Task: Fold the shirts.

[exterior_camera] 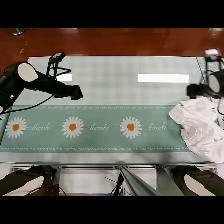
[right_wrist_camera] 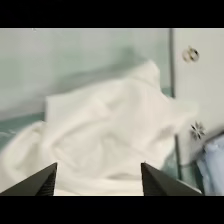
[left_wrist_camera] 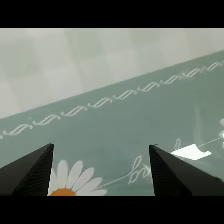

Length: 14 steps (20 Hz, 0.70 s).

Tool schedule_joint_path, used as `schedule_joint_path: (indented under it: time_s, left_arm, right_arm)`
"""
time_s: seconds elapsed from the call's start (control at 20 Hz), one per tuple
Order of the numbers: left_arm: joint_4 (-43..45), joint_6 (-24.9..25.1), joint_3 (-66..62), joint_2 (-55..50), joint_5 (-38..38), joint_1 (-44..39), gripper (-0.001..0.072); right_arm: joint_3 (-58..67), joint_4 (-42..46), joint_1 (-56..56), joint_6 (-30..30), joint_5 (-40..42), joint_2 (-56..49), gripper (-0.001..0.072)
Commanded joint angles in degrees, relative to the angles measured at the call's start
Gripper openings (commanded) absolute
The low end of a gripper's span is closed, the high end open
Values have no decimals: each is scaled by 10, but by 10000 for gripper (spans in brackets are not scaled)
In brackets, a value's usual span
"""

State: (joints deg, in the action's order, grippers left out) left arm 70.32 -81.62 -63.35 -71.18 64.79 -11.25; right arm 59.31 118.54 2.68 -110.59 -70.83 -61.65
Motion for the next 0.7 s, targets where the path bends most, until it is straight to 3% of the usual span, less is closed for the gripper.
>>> schedule_joint_path:
  time_s: [0.0,0.2,0.35,0.65]
  left_arm:
    - [62,1,13,8,73,10,706]
    - [-9,1,106,94,17,14,705]
    - [-65,1,204,173,-62,13,705]
    - [-75,-1,231,172,-79,13,706]
  right_arm:
    - [-71,-46,-136,0,-33,58,603]
    - [-188,-199,-236,40,92,104,602]
    - [-205,-218,-248,66,134,70,603]
    - [-205,-240,-248,135,143,-43,579]
